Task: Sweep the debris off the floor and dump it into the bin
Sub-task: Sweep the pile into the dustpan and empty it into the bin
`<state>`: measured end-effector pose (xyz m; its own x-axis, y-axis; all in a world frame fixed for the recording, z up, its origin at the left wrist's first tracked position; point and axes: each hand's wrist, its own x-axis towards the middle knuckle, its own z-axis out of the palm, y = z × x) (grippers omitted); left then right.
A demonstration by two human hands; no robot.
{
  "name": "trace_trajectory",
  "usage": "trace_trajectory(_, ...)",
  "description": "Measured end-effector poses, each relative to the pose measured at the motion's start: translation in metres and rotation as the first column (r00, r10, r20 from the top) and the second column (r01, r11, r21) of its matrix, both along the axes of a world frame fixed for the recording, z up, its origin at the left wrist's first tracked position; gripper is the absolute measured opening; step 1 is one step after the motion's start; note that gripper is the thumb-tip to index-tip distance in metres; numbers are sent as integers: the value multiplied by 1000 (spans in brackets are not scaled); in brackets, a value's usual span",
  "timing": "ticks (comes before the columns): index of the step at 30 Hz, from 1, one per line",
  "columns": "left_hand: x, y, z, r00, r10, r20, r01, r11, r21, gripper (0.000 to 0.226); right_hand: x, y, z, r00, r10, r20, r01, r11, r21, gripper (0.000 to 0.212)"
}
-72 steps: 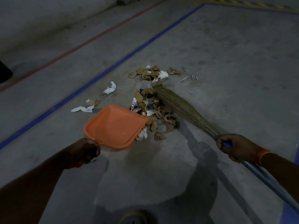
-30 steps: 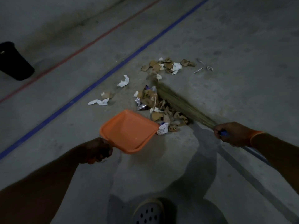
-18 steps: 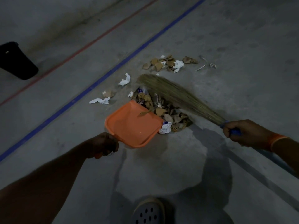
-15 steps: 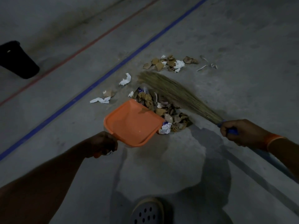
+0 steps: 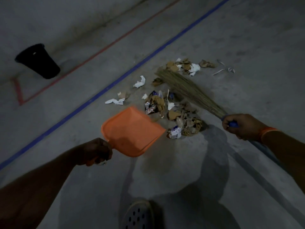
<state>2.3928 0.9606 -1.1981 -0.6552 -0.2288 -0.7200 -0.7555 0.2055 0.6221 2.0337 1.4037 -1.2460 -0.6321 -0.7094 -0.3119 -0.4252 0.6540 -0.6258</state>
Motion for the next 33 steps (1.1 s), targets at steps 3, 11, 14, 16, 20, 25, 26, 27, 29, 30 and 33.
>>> trace_trajectory(3, 8, -2, -7, 1000, -7, 7, 7, 1000, 14, 37, -2, -14, -4, 999, 27, -25, -26, 999, 37, 19)
trace_trajectory(11, -2, -14, -26, 997, 65, 37, -66, 998, 11, 21, -24, -49, 2, 994, 82, -72, -75, 993, 93, 18)
trace_trajectory(14, -13, -19, -33, 994, 99, 50, -99, 995, 10, 23, -42, -58, 1, 991, 86, -102, -70, 986, 153, 20)
trace_trajectory(16, -19, -20, -41, 993, 117, 21, -117, 993, 7, 22, -51, -66, 0, 988, 116, -105, -92, 974, 207, 21)
trace_trajectory(20, -30, -24, -58, 994, 101, -45, -102, 995, -22, 29, -51, -79, -4, 980, 189, -54, -171, 956, 239, 23)
trace_trajectory(25, -45, -16, -64, 996, 57, -75, -60, 998, -31, 28, -39, -77, -9, 961, 273, -30, -258, 936, 241, 24)
trace_trajectory(26, -46, -15, -66, 994, 53, -98, -54, 998, -10, 25, -38, -75, -12, 953, 301, -29, -286, 927, 242, 27)
trace_trajectory(27, -47, -15, -67, 992, 53, -117, -53, 999, 7, 24, -38, -74, -14, 942, 335, -35, -317, 916, 246, 28)
trace_trajectory(29, -46, -16, -70, 991, 54, -126, -54, 999, 8, 24, -38, -72, -21, 913, 405, -53, -378, 886, 268, 30)
trace_trajectory(30, -46, -18, -72, 991, 55, -121, -55, 998, 0, 24, -37, -72, -24, 898, 436, -63, -402, 870, 286, 30)
trace_trajectory(33, -46, -17, -73, 993, 62, -105, -63, 998, -9, 23, -27, -70, -27, 863, 498, -87, -449, 835, 318, 32)
